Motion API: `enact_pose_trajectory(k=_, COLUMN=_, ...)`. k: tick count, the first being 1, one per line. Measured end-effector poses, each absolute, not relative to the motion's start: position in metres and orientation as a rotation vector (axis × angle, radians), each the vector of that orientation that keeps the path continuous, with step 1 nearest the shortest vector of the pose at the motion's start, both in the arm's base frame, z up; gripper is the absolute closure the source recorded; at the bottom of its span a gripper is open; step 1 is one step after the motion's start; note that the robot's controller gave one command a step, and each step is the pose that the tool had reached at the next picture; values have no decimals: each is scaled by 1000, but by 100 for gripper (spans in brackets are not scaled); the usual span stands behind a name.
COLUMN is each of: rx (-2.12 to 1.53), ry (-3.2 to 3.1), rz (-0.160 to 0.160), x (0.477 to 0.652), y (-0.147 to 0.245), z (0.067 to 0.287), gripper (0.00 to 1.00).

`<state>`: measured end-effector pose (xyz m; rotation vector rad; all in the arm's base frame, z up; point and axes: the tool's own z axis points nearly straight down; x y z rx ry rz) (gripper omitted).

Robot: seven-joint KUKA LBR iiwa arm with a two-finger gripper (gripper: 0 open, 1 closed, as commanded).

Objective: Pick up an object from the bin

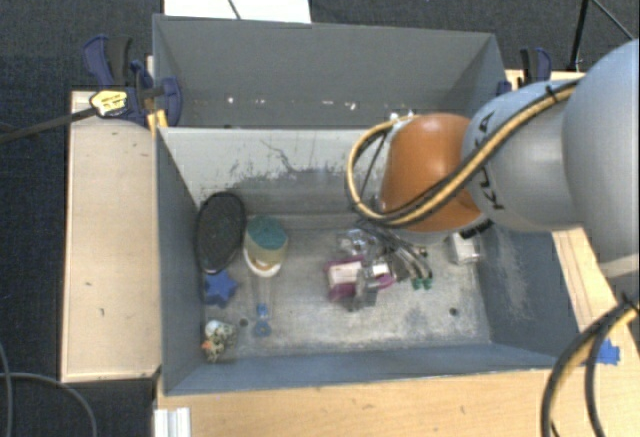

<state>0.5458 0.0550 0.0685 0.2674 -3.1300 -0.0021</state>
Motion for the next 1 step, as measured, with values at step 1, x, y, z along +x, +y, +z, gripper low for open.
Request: enact_pose_trajectory(k=1, rx=263, ry=-3138, rz=-1, x=548, y=55, z=128, gripper=100)
